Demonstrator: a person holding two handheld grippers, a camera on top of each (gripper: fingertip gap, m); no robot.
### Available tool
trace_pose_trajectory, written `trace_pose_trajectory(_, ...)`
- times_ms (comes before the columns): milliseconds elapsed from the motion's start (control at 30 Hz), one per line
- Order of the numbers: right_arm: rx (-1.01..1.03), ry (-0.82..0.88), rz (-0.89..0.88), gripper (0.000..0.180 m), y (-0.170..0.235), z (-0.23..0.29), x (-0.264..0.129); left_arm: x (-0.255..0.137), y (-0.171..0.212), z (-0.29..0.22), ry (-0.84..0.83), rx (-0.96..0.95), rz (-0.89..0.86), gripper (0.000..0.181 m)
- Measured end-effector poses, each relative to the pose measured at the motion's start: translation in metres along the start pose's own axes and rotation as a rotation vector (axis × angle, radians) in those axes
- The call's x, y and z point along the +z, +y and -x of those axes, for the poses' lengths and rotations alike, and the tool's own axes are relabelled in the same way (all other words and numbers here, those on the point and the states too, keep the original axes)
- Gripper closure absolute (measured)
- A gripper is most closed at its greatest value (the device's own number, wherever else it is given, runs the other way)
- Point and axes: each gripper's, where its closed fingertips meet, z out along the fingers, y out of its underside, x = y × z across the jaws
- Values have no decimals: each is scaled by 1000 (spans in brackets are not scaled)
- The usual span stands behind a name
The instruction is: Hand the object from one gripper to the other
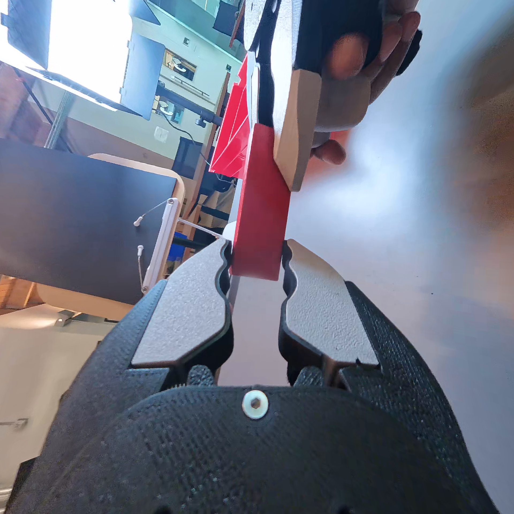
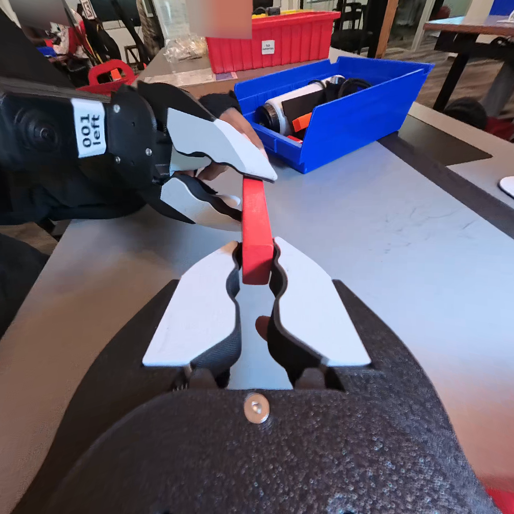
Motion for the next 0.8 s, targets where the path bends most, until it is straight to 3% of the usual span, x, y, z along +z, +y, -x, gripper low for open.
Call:
trace_pose_trajectory(267, -219, 37, -1, 163, 0, 1, -9, -1, -4, -11, 233, -428, -61, 136)
trace_pose_trajectory(567, -441, 5, -50, 163, -16, 26, -11, -24, -24, -28, 798, -1131, -262, 126)
trace_pose_trajectory(633, -472, 7, -51, 163, -19, 30, -12, -33, -32, -28, 914, -1228, -317, 126)
trace_pose_trajectory(800, -485, 7, -71, 163, -25, 34, -13, -35, -38, -21, 921, -1269, -371, 138)
